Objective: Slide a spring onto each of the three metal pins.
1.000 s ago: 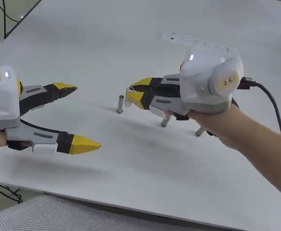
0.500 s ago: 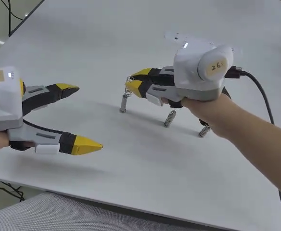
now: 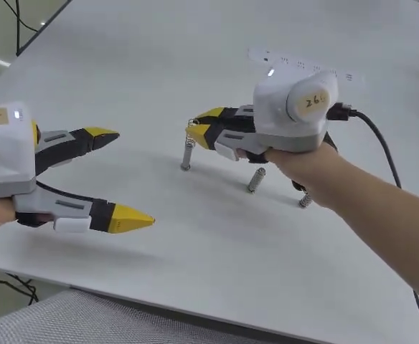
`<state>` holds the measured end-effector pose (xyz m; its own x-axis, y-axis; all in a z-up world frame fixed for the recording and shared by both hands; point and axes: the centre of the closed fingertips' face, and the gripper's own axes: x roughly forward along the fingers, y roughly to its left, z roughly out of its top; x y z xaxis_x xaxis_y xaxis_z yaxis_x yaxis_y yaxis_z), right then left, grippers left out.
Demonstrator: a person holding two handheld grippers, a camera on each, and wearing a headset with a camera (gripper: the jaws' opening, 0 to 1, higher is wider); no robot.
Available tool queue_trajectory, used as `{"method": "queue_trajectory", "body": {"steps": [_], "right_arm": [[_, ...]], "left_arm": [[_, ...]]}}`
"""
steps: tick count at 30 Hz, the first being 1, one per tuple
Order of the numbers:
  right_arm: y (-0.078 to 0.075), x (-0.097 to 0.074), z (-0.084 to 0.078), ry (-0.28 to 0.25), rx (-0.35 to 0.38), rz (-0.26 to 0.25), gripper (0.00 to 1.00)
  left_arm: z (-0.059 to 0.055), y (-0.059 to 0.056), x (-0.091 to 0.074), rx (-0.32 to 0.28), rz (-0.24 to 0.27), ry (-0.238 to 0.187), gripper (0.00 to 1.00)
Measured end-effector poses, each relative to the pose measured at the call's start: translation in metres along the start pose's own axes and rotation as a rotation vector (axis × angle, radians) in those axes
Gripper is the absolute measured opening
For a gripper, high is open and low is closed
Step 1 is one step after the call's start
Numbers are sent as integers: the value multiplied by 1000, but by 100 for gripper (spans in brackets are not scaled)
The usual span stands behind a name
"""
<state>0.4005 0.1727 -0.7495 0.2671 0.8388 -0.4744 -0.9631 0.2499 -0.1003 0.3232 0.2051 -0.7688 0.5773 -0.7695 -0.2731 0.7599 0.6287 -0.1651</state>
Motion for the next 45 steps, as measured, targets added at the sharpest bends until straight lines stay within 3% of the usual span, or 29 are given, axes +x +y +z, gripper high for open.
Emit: {"method": "queue_trajectory", "body": {"steps": [14, 41, 45], "right_arm": [[1, 3, -7, 12, 18, 9, 13], [5, 16, -58, 175, -1, 25, 13], [3, 15, -57, 163, 14, 20, 13]], "left_arm": [[2, -2, 0, -4, 0, 0, 95], [1, 0, 1, -13, 5, 7, 94], [2, 0, 0, -14, 6, 7, 94]]}}
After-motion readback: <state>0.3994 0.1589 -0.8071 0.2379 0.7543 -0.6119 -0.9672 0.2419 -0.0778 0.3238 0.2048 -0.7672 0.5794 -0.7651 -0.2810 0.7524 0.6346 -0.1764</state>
